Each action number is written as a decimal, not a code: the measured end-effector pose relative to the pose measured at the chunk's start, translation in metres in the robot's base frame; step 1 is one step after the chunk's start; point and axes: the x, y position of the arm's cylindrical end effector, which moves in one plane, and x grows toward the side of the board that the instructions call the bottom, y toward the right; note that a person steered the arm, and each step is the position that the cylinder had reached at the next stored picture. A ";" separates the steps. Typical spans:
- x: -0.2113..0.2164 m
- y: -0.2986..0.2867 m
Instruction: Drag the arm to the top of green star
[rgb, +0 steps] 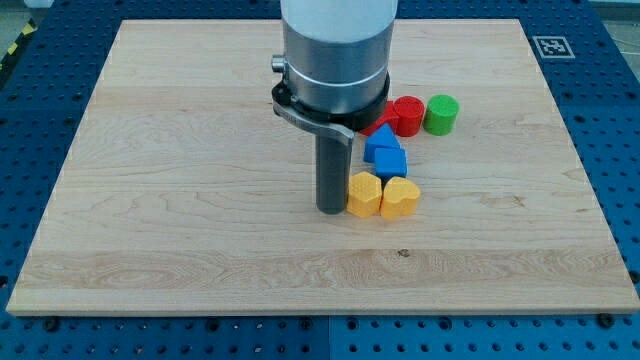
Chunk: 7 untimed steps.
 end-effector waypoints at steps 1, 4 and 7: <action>0.006 0.000; -0.045 -0.076; -0.238 -0.033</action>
